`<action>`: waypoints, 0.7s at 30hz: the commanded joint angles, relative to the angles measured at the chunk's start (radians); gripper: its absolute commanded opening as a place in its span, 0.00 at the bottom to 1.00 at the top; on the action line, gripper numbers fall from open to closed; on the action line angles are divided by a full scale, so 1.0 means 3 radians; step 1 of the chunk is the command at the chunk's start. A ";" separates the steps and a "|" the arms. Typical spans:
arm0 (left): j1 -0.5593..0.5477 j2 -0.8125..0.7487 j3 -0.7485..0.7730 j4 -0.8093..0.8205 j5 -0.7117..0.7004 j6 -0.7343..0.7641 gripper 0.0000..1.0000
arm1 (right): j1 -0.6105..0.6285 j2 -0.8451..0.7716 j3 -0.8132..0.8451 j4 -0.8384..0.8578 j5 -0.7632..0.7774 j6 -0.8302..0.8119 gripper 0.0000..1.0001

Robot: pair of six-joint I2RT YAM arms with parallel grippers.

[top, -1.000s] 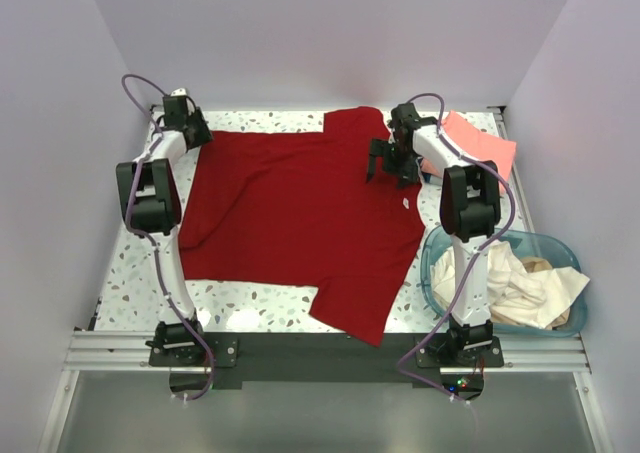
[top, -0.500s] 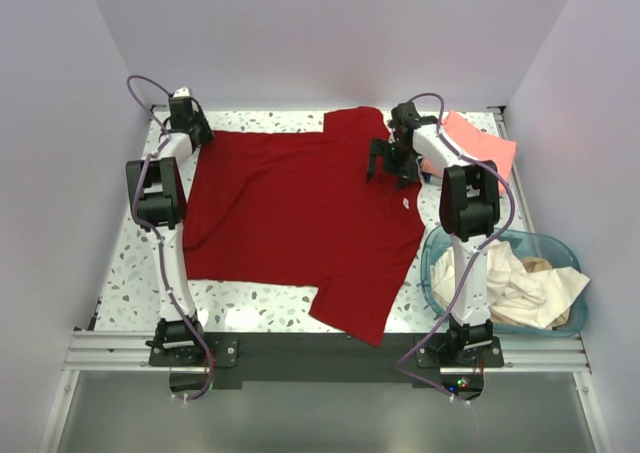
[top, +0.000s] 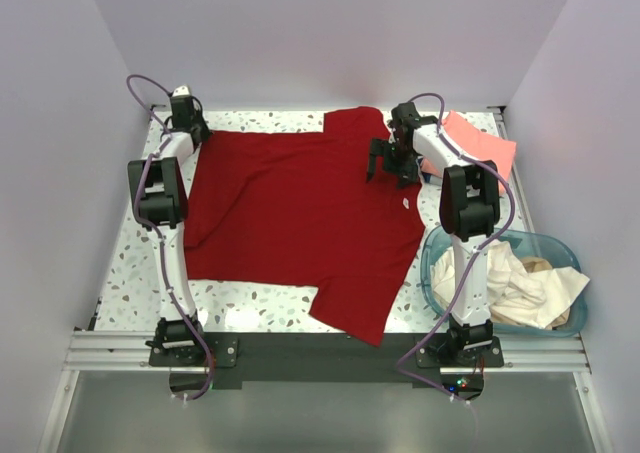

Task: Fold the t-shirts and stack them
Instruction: Flatten the tshirt out

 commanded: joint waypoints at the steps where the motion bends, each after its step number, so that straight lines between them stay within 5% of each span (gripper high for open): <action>1: -0.0013 -0.0068 0.0165 0.0173 -0.0087 -0.0017 0.00 | -0.0014 0.0258 -0.0100 -0.0104 -0.0019 -0.0005 0.98; 21: 0.0034 0.0228 0.0508 0.0592 0.0005 -0.0446 0.00 | -0.0014 0.0330 -0.0135 -0.0191 0.0027 -0.0025 0.98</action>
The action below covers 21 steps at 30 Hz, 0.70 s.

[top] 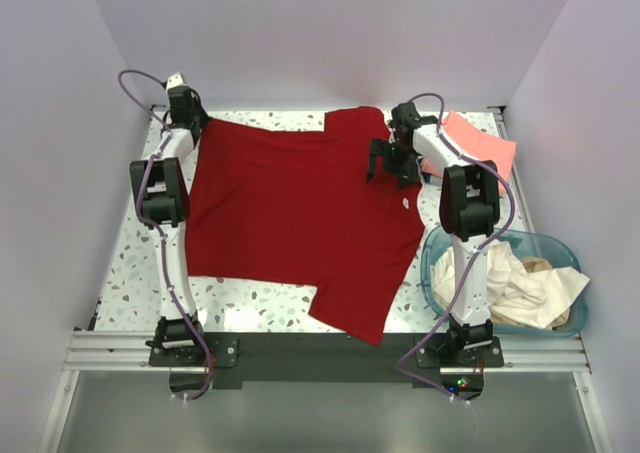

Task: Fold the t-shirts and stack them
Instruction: Flatten the tshirt out

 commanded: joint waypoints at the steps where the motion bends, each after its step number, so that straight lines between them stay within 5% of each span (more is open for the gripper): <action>1: 0.0047 0.0097 0.0194 0.0261 0.0008 -0.0140 0.00 | -0.0014 0.0320 -0.0151 -0.0182 0.0025 -0.0020 0.98; 6: 0.0053 0.0128 0.0250 0.0225 -0.0052 -0.0161 0.02 | -0.0019 0.0294 -0.0151 -0.0172 0.0055 -0.0025 0.98; 10: 0.0053 0.0031 0.0215 0.0163 -0.0221 -0.0176 0.24 | -0.0014 0.0294 -0.0136 -0.0167 0.0050 -0.0020 0.98; 14: 0.0037 -0.0284 0.0062 0.0107 -0.0461 -0.0115 0.59 | -0.0014 0.0259 -0.0141 -0.0141 0.0066 -0.0025 0.98; 21: -0.0126 -0.1210 -0.1046 0.0148 -0.0625 0.0044 0.73 | -0.0014 0.0167 0.0007 -0.0136 0.0081 -0.0076 0.98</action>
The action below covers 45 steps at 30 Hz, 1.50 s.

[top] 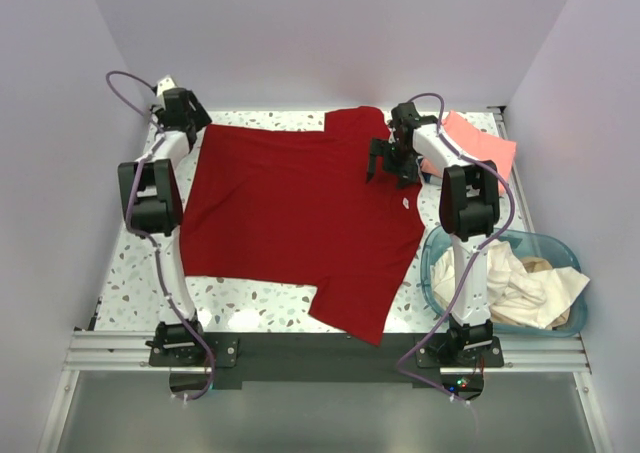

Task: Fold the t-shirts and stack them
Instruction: Flatten the tshirt out

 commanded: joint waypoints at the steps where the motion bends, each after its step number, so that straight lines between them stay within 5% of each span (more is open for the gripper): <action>1: -0.0153 -0.0749 -0.0453 0.0157 -0.0149 0.0124 0.74 | -0.0014 0.0136 0.0013 -0.0116 0.0071 -0.0098 0.98; 8: -0.0316 -0.1603 -0.1481 -0.0032 0.0143 -0.0172 0.76 | -0.0009 0.0029 0.0355 -0.0264 -0.0026 -0.0236 0.98; 15: -0.0358 -0.1901 -0.2136 -0.0374 0.0419 -0.0392 0.77 | 0.0053 -0.0375 -0.0221 -0.0126 -0.0205 -0.0180 0.98; 24: -0.0332 -0.1656 -0.2177 -0.0871 0.0491 -0.0357 0.88 | 0.0175 -0.0555 -0.0938 0.0099 -0.0318 0.0035 0.98; 45: -0.0179 -0.0976 -0.1477 -0.1040 0.0250 -0.0081 0.89 | 0.0089 0.0335 0.0068 -0.0336 0.0286 0.0025 0.98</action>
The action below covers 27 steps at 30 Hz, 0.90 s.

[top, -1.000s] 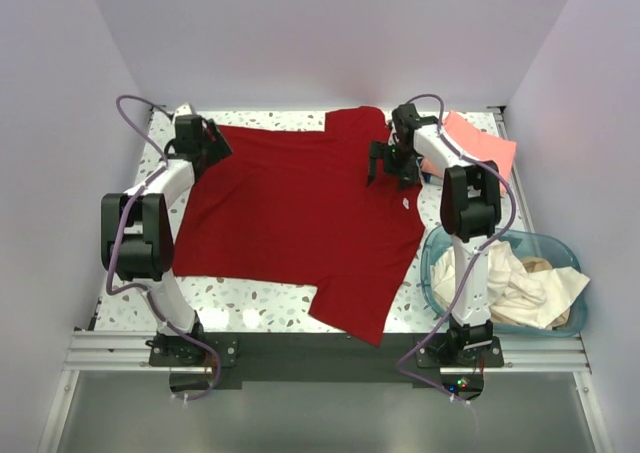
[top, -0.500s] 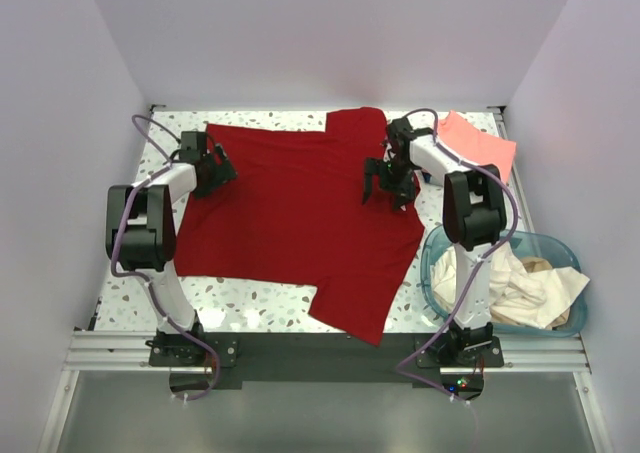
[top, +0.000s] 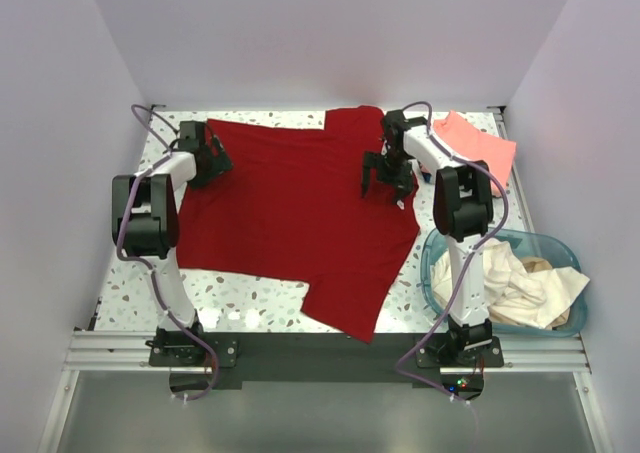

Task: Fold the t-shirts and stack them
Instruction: Flatten the tshirt out

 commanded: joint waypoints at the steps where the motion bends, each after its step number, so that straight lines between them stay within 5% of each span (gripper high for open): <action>1: 0.0065 0.0206 0.0185 -0.0092 -0.0026 0.0189 0.89 | -0.0082 0.0358 0.0093 0.0187 0.0284 -0.0052 0.98; 9: 0.0045 0.0369 0.0410 0.0220 0.0470 0.0429 0.89 | -0.0148 0.0706 0.0737 -0.0033 0.0310 -0.0062 0.98; 17: -0.0047 0.0293 0.0819 0.0220 0.0445 0.0430 0.89 | -0.0210 0.0712 0.1187 -0.0156 0.0157 -0.0159 0.99; 21: -0.0093 -0.0257 0.0718 0.0204 0.0262 0.0363 0.89 | -0.0210 0.0548 0.1290 -0.0069 -0.0078 -0.0185 0.99; 27: -0.0007 -0.1346 -0.0146 -0.0087 -0.0479 0.0246 0.92 | -0.0210 0.0191 0.1183 0.0079 -0.0308 -0.0067 0.98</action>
